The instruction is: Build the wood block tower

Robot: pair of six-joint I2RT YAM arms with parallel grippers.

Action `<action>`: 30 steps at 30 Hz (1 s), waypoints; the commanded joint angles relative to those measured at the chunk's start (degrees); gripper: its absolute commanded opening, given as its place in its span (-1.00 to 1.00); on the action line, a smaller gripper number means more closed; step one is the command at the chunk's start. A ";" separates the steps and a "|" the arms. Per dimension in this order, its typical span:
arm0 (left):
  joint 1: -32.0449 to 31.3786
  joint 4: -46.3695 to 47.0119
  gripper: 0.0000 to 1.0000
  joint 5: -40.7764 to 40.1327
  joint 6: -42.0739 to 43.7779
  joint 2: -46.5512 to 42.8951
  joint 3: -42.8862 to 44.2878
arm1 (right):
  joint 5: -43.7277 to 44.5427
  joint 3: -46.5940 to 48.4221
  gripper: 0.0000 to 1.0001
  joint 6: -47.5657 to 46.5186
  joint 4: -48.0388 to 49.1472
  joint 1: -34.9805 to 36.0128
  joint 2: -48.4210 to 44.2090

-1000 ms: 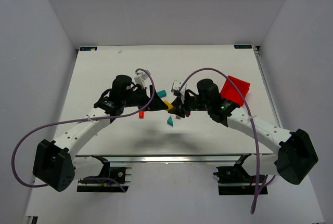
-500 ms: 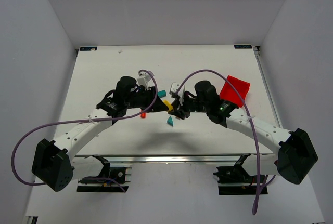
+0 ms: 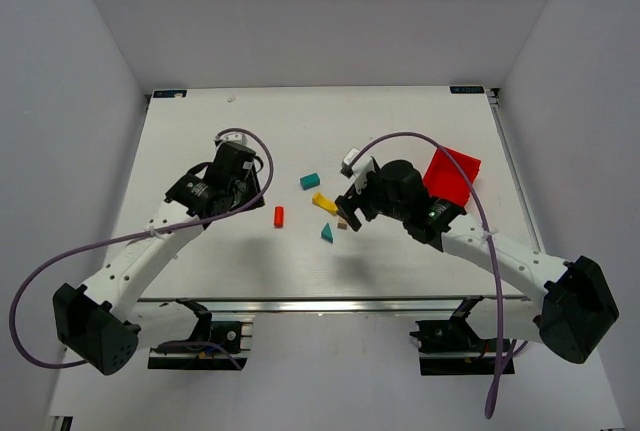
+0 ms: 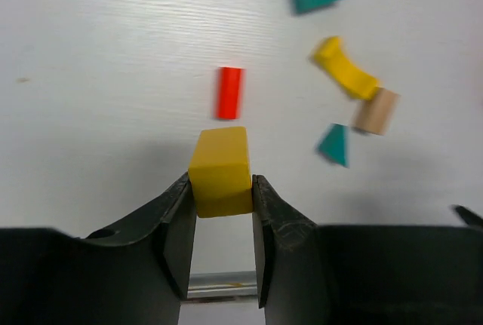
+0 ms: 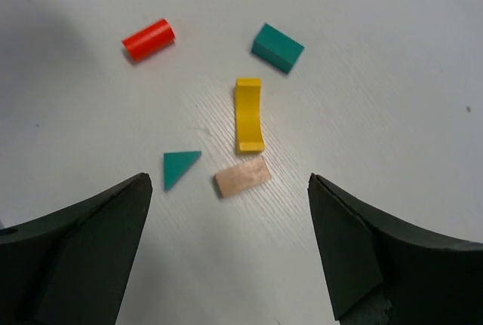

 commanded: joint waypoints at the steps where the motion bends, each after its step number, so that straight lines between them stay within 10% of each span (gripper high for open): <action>1: 0.57 -8.45 -1.00 -14.22 1.31 1.04 -0.12 | 6.99 -1.60 0.79 1.90 -2.10 -0.70 -0.79; 12: 2.15 11.67 -1.00 -8.00 21.26 -2.37 -8.11 | 6.02 -0.20 0.79 1.46 -4.39 -2.02 2.64; 30: 9.01 18.00 -1.00 -0.26 22.58 16.43 -5.03 | 3.22 1.82 0.79 2.69 -6.32 -3.69 6.42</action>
